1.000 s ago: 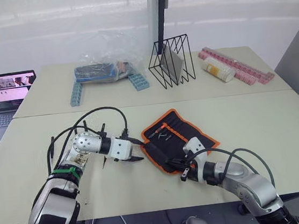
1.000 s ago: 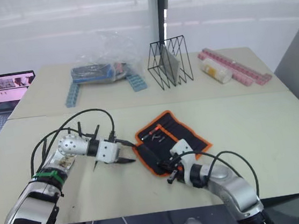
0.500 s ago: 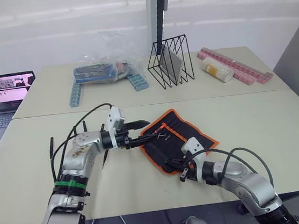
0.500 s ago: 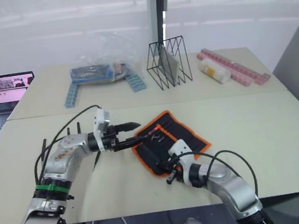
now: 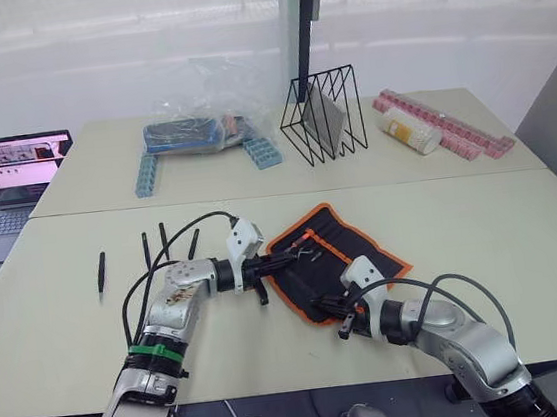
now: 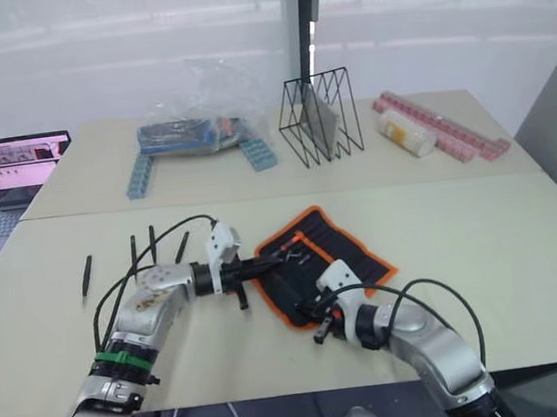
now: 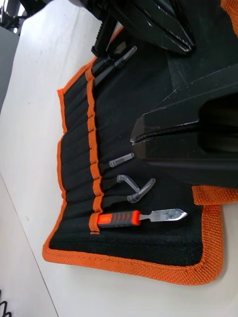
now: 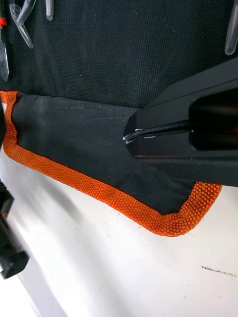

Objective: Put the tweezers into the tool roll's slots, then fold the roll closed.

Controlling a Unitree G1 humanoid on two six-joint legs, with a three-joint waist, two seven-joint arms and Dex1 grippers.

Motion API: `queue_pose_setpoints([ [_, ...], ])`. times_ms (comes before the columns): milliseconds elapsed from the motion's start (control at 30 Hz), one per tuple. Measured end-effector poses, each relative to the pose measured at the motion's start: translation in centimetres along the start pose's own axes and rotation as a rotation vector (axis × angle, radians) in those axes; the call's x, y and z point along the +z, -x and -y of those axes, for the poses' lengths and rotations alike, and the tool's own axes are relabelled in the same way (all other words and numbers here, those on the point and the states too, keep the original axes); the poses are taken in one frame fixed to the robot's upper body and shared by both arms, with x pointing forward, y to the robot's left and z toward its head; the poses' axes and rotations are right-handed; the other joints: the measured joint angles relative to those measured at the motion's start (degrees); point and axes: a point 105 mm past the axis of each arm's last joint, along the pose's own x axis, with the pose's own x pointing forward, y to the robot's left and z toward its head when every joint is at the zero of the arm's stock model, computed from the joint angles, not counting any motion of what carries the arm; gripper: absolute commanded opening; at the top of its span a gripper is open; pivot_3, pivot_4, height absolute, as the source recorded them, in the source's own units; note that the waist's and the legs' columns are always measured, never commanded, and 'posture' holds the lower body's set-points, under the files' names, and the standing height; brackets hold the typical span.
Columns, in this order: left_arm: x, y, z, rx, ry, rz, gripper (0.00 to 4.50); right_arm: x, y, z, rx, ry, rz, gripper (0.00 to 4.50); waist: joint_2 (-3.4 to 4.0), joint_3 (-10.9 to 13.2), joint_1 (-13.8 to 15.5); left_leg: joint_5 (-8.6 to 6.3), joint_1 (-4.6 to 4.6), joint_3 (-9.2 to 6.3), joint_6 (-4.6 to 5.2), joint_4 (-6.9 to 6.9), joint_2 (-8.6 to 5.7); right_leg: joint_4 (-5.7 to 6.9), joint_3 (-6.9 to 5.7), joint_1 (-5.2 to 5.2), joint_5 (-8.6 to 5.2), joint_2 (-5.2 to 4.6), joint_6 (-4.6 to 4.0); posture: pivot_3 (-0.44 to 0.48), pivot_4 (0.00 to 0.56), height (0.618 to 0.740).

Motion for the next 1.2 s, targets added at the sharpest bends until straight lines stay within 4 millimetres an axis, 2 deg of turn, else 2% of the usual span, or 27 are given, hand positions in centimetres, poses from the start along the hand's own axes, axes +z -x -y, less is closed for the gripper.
queue_pose_setpoints([
  [133, -1.5, -0.4, 0.1, 0.025, 0.007, -0.051, 0.03, 0.0, 0.0, -0.1, -0.001, 0.000, 0.000, 0.00, 0.00, 0.0, -0.1, -0.01, -0.01, 0.00, 0.02, 0.00, 0.00, 0.00, 0.00, -0.01, 0.00, 0.00, 0.00, 0.000, 0.150, 0.725],
  [267, -2.1, -0.9, 0.1, 0.044, -0.061, -0.087, 0.03, -0.3, 0.2, 0.0, -0.004, -0.003, -0.014, 0.00, 0.00, -0.3, 0.1, -0.03, 0.10, -0.03, 0.04, 0.00, -0.02, -0.03, -0.01, 0.14, 0.00, -0.03, 0.00, 0.000, 0.150, 0.725],
  [467, -3.0, -1.0, 0.2, 0.051, -0.084, -0.110, 0.03, -0.4, 0.1, -0.6, 0.032, -0.040, -0.004, 0.00, -0.01, -0.5, -0.1, -0.08, 0.90, -0.05, 0.14, -0.08, 0.06, -0.20, -0.02, 0.96, -0.03, 0.03, 0.03, 0.000, 0.150, 0.725],
  [533, -3.0, -0.9, 0.1, 0.056, -0.089, -0.107, 0.03, 0.9, -0.3, -0.7, 0.043, -0.070, 0.050, 0.00, 0.01, -0.5, -0.1, -0.08, 0.89, -0.07, 0.14, -0.09, 0.07, -0.17, -0.01, 0.94, -0.03, 0.03, 0.02, 0.000, 0.150, 0.725],
  [633, -3.0, -0.9, 0.2, 0.058, -0.094, -0.104, 0.03, 4.0, -1.0, -0.2, 0.028, -0.046, 0.146, 0.00, 0.01, -0.5, -0.1, -0.08, 0.89, -0.07, 0.14, -0.09, 0.05, -0.14, -0.01, 0.94, -0.03, 0.02, 0.02, 0.000, 0.150, 0.725],
  [700, -3.0, -1.0, 0.2, 0.056, -0.099, -0.102, 0.03, 4.9, -1.7, 0.5, 0.004, -0.019, 0.150, 0.00, 0.01, -0.5, -0.1, -0.08, 0.88, -0.08, 0.14, -0.09, 0.03, -0.14, -0.01, 0.93, -0.03, 0.00, 0.02, 0.000, 0.150, 0.725],
  [900, -3.0, -1.0, 0.3, 0.054, -0.111, -0.102, 0.03, 4.0, -3.9, 1.8, -0.032, -0.018, 0.092, 0.00, 0.02, -0.5, -0.1, -0.08, 0.86, -0.08, 0.14, -0.09, 0.02, -0.15, -0.01, 0.92, -0.03, -0.01, 0.02, 0.000, 0.150, 0.725],
  [1200, -3.1, -1.0, 0.1, 0.061, -0.115, -0.109, 0.03, 1.8, -4.5, 2.7, -0.067, 0.019, 0.040, 0.00, 0.08, -0.6, -0.2, -0.08, 0.89, -0.08, 0.14, -0.09, 0.03, -0.14, 0.00, 0.95, -0.03, -0.01, 0.02, 0.000, 0.150, 0.725],
])
